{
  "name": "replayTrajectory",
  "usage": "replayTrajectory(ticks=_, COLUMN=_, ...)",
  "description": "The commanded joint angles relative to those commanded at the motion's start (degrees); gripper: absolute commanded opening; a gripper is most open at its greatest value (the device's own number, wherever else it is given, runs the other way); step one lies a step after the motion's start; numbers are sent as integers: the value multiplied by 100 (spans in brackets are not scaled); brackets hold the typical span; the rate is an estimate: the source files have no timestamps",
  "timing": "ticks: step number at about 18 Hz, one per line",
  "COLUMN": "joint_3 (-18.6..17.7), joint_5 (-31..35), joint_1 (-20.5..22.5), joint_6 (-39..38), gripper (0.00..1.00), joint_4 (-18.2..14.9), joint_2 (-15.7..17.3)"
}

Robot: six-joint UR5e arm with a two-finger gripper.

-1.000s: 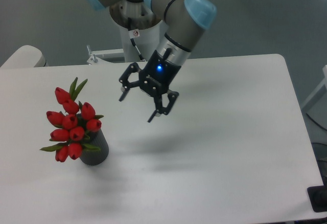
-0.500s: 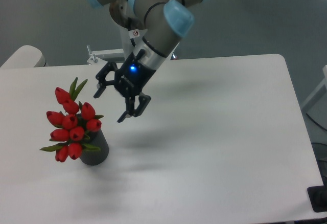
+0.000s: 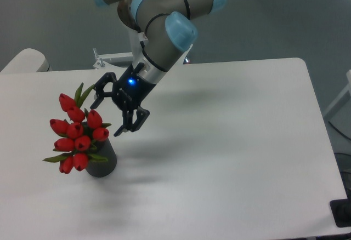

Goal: Pick up the flowers from the vase
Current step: 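Close the gripper around the tulip stems above the vase rim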

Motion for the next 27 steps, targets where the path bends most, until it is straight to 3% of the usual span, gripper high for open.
replayTrajectory(ticks=27, joint_3=106, joint_5=-97, joint_1=-307, joint_6=-826, gripper=100, joint_4=106, joint_2=-141)
